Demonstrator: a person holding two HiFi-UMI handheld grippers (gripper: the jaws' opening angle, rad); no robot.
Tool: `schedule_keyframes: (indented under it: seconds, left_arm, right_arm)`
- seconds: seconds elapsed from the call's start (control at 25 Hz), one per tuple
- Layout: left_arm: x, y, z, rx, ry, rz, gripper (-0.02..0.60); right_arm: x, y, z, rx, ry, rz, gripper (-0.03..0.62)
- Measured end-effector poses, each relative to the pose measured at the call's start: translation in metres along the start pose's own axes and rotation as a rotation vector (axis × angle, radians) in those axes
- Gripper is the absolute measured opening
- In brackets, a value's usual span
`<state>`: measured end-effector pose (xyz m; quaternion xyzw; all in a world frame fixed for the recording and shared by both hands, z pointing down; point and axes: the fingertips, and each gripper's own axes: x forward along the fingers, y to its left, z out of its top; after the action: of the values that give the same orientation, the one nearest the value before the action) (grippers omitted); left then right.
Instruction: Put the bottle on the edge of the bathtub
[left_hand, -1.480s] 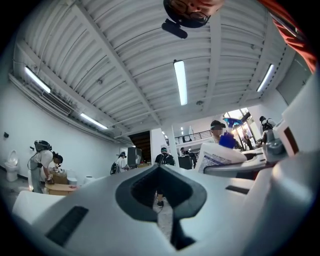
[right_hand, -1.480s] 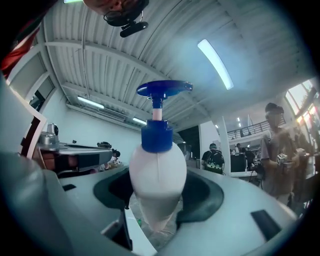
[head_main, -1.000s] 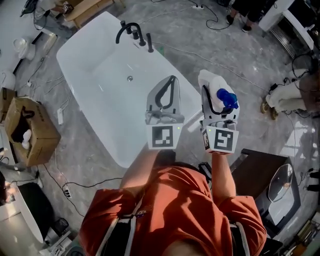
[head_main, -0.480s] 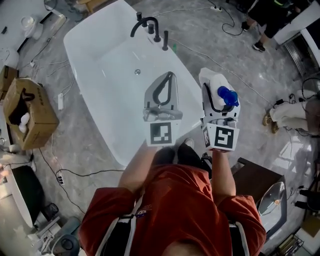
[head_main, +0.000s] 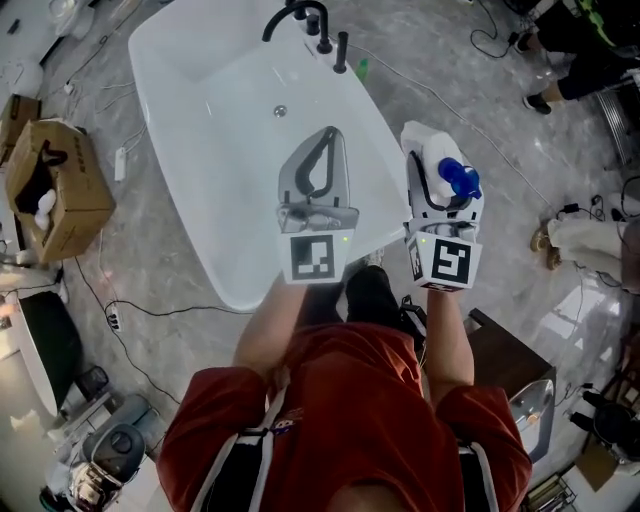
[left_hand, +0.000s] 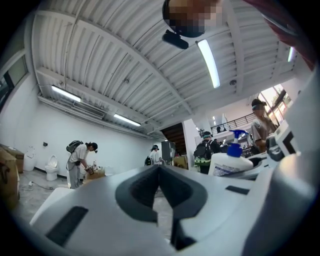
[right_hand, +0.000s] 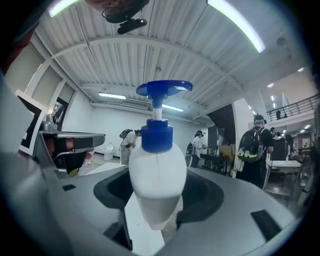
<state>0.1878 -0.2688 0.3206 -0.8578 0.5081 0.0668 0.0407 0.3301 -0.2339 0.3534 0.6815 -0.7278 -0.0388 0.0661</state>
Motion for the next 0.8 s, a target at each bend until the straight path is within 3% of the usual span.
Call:
schedule_keyframes:
  seconds: [0.8]
  left_arm:
    - [0.024, -0.047, -0.115, 0.043, 0.158, 0.050, 0.017]
  right_arm:
    - [0.050, -0.042, -0.177, 0.063, 0.221, 0.075, 0.270]
